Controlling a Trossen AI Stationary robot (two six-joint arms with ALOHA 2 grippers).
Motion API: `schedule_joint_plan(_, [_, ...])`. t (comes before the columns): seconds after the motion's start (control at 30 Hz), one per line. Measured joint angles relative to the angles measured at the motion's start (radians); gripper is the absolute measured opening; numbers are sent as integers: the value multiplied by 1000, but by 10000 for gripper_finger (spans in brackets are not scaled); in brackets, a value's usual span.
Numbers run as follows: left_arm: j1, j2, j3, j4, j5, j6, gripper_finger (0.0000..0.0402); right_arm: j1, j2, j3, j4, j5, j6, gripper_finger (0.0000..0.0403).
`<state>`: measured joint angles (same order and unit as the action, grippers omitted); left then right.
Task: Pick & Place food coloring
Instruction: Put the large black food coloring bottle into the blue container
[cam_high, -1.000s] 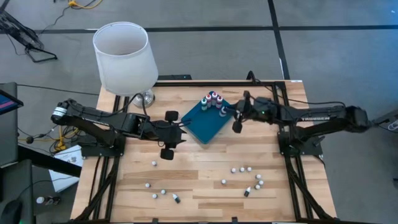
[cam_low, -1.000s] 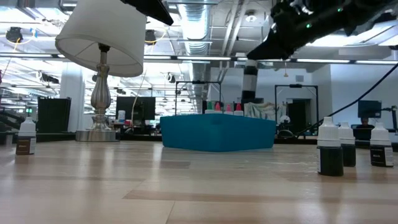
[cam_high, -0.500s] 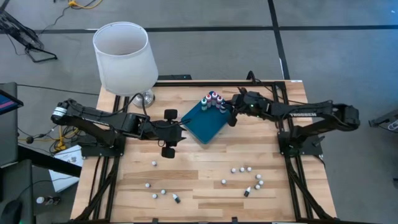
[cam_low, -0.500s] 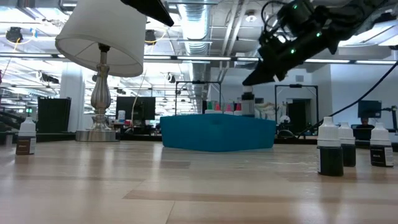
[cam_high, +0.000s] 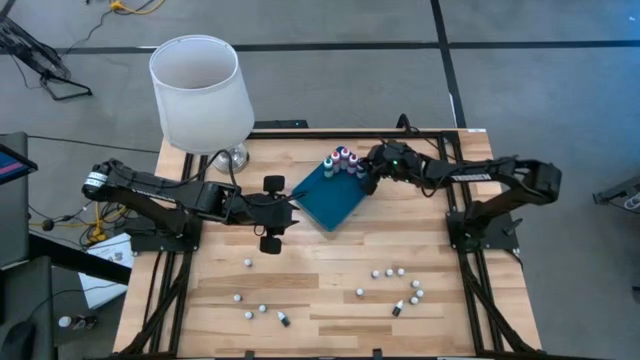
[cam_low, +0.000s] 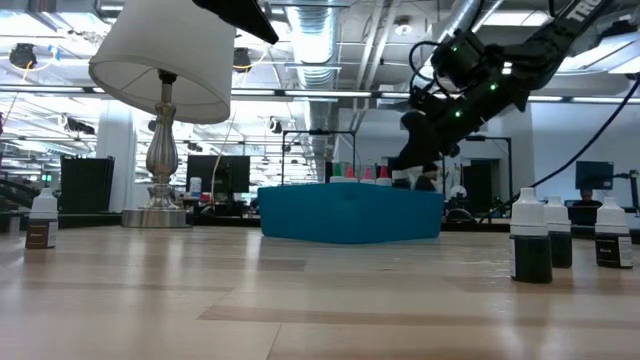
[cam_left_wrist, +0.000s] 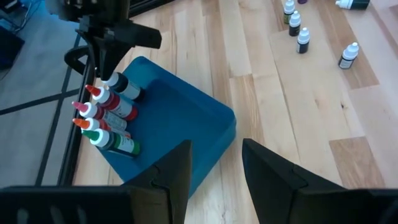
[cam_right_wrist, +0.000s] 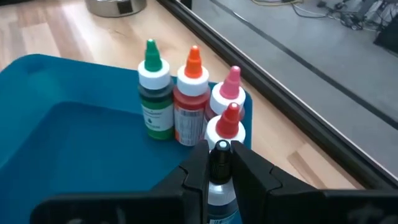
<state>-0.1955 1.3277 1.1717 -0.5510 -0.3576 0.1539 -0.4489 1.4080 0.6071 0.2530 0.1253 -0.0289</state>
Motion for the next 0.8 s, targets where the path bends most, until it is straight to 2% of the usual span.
schedule_joint_plan(0.23, [0, 0, 0, 0, -20, 0, 135, -12, 32, 0, 4, 5, 16, 48])
schedule_joint_plan(0.53, [3, 0, 0, 2, -23, 0, 135, -11, 10, -1, -16, 4, 20, 61])
schedule_joint_plan(0.8, [3, 0, 0, 3, -23, -5, 135, -11, -10, -1, -16, 1, 20, 90])
